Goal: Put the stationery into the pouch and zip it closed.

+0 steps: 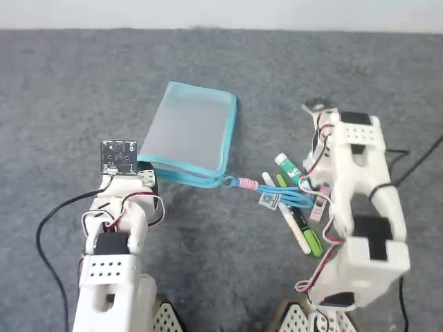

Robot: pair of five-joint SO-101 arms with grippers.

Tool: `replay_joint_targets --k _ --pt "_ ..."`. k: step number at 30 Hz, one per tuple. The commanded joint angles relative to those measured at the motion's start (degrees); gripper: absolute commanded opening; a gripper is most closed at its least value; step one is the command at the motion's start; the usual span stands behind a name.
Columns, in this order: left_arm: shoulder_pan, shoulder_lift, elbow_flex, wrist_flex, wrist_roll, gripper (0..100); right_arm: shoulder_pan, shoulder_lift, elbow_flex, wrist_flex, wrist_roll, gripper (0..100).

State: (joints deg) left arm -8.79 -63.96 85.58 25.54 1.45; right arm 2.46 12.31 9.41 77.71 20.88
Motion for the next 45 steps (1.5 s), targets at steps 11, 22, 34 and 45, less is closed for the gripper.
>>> replay_joint_targets --k 11,22,34,45 --pt "0.09 -1.32 -2.68 0.0 0.7 1 3.38 13.14 -11.08 -3.56 -1.05 14.7" --pt "1.93 -1.32 -1.27 -1.32 0.79 1 7.34 13.58 -13.54 -1.8 -1.05 0.6" --pt "6.77 -0.79 -0.57 -5.98 8.62 1 2.24 -13.93 -13.63 14.64 1.49 0.6" --pt "14.42 -0.79 -0.57 -6.07 8.44 1 -21.23 -45.05 12.13 19.21 9.49 0.6"
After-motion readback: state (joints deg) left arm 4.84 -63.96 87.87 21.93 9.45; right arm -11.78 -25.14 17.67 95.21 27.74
